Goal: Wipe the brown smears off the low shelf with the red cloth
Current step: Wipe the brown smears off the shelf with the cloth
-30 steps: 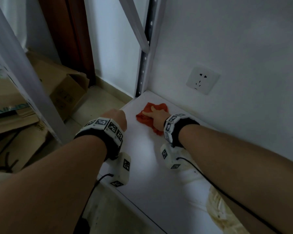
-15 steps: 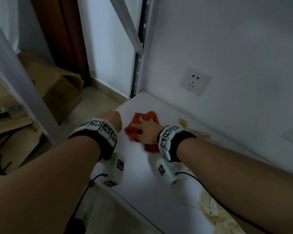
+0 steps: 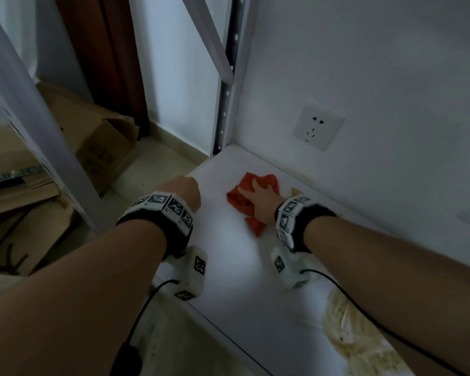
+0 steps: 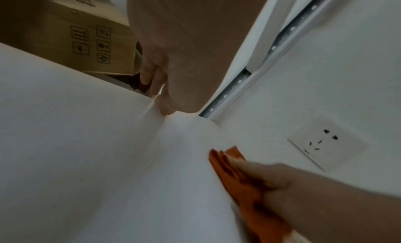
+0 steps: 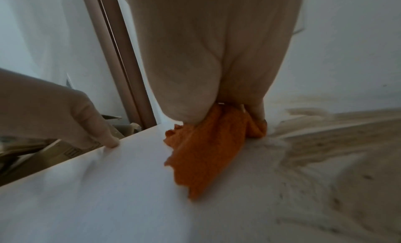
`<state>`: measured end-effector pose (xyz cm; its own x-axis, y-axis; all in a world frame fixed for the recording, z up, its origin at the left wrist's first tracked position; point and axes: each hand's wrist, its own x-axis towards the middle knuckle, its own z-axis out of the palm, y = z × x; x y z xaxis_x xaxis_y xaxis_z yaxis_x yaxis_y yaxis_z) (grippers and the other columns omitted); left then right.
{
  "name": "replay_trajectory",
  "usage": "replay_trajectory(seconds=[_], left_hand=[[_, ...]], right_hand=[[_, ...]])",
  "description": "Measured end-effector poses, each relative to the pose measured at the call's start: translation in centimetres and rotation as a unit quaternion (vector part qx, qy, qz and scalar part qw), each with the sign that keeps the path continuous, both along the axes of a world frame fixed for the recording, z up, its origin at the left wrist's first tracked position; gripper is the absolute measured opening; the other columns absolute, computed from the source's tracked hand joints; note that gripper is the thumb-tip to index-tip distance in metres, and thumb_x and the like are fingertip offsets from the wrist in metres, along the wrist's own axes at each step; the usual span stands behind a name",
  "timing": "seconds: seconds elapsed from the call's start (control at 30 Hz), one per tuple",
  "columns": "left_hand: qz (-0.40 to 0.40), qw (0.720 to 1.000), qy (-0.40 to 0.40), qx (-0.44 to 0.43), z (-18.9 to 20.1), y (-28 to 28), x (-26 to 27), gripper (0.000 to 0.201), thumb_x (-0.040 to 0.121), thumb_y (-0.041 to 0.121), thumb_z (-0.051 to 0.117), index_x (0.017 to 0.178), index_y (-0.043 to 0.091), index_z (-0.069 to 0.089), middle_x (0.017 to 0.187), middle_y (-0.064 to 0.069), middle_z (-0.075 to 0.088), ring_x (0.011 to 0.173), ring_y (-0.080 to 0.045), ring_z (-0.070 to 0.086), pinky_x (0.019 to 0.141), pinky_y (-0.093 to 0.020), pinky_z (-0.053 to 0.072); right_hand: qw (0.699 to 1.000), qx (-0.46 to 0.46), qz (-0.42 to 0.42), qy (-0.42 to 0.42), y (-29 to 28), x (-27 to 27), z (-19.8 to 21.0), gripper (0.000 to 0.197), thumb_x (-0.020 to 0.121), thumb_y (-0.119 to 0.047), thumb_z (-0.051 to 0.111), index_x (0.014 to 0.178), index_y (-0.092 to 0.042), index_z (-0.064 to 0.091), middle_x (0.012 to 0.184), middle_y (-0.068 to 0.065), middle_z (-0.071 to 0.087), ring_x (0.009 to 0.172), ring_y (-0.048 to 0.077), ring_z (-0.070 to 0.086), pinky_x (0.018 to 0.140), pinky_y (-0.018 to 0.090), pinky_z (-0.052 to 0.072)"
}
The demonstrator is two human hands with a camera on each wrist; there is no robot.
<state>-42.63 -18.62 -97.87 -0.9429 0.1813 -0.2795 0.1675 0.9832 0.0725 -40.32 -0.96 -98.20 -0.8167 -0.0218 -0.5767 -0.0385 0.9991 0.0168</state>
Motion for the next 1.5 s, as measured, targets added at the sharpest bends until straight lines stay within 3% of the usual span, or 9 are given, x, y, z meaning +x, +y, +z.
replay_trajectory(seconds=[0.23,0.43,0.8,1.03,1.17,1.3,1.37,1.43,1.5], left_hand=[[-0.007,0.999,0.038,0.002,1.1,1.0,-0.3,0.028,0.091,0.012,0.043,0.110,0.007,0.063,0.113,-0.010,0.063,0.102,-0.027,0.063,0.082,-0.032,0.050],[-0.046,0.999,0.029,-0.004,0.2,2.4,0.5,0.029,0.093,0.012,0.041,0.114,0.005,0.060,0.117,-0.012,0.062,0.106,-0.027,0.061,0.080,-0.030,0.046],[-0.042,0.999,0.008,0.015,0.0,2.6,0.4,0.024,0.091,0.011,0.046,0.106,0.003,0.064,0.110,-0.014,0.065,0.101,-0.030,0.063,0.071,-0.027,0.041],[-0.037,0.999,0.014,0.007,0.5,3.0,0.3,0.027,0.093,0.012,0.043,0.111,0.005,0.062,0.116,-0.013,0.063,0.105,-0.028,0.062,0.076,-0.027,0.043],[-0.038,0.999,0.018,0.001,0.3,3.0,0.4,0.027,0.092,0.011,0.043,0.110,0.004,0.062,0.114,-0.013,0.063,0.104,-0.028,0.062,0.077,-0.027,0.045],[-0.030,0.999,0.007,0.020,0.1,2.6,0.3,0.024,0.091,0.009,0.044,0.103,0.001,0.063,0.110,-0.015,0.065,0.100,-0.031,0.063,0.074,-0.028,0.044],[-0.029,0.999,0.006,0.026,-0.1,2.5,0.2,0.024,0.091,0.009,0.045,0.102,0.000,0.063,0.108,-0.016,0.065,0.099,-0.031,0.064,0.072,-0.028,0.043],[-0.033,0.999,0.005,0.023,-0.2,2.5,0.0,0.024,0.090,0.009,0.046,0.103,0.000,0.063,0.109,-0.016,0.065,0.101,-0.032,0.063,0.074,-0.029,0.045],[-0.034,0.999,-0.001,0.020,-0.2,2.4,-0.2,0.024,0.090,0.009,0.046,0.104,-0.001,0.063,0.110,-0.016,0.064,0.102,-0.032,0.063,0.074,-0.029,0.044]], right_hand=[[0.998,-0.048,0.034,0.005,-1.9,2.0,0.9,0.061,0.099,-0.040,0.034,0.152,-0.029,0.006,0.159,0.011,-0.009,0.142,0.048,-0.005,0.116,0.052,-0.001],[0.999,-0.030,0.019,0.021,-2.1,-0.4,-0.4,0.067,0.098,-0.021,0.041,0.151,-0.034,0.004,0.159,0.007,-0.011,0.143,0.046,-0.004,0.117,0.055,0.006],[0.986,-0.098,-0.110,0.076,6.6,0.4,-1.0,0.060,0.099,-0.005,0.034,0.151,-0.025,0.013,0.159,0.014,-0.006,0.145,0.039,0.003,0.120,0.035,0.005],[0.994,-0.098,0.023,0.053,-0.1,0.4,-1.4,0.061,0.097,-0.017,0.043,0.149,-0.036,0.017,0.160,0.007,-0.003,0.143,0.047,0.000,0.118,0.053,0.001],[0.995,-0.078,0.030,0.048,0.7,-1.5,-1.2,0.063,0.097,-0.015,0.044,0.148,-0.039,0.017,0.160,0.005,-0.006,0.145,0.041,0.000,0.119,0.050,0.004],[0.993,-0.049,-0.006,0.108,4.5,-1.6,-1.2,0.066,0.088,-0.028,0.063,0.146,-0.034,0.032,0.156,0.005,0.023,0.144,0.030,0.022,0.117,0.042,0.022],[0.988,-0.068,-0.060,0.126,7.1,-0.6,-1.5,0.065,0.089,-0.019,0.062,0.147,-0.022,0.034,0.147,0.002,0.041,0.139,0.022,0.034,0.111,0.026,0.033],[0.985,-0.067,-0.109,0.112,8.5,0.5,-0.9,0.067,0.090,-0.007,0.055,0.150,-0.015,0.026,0.156,0.006,0.023,0.144,0.022,0.022,0.115,0.015,0.011],[0.986,-0.059,-0.100,0.120,9.1,1.4,-0.9,0.064,0.094,-0.003,0.046,0.151,-0.016,0.020,0.159,0.011,0.004,0.147,0.026,0.010,0.116,0.024,0.003]])
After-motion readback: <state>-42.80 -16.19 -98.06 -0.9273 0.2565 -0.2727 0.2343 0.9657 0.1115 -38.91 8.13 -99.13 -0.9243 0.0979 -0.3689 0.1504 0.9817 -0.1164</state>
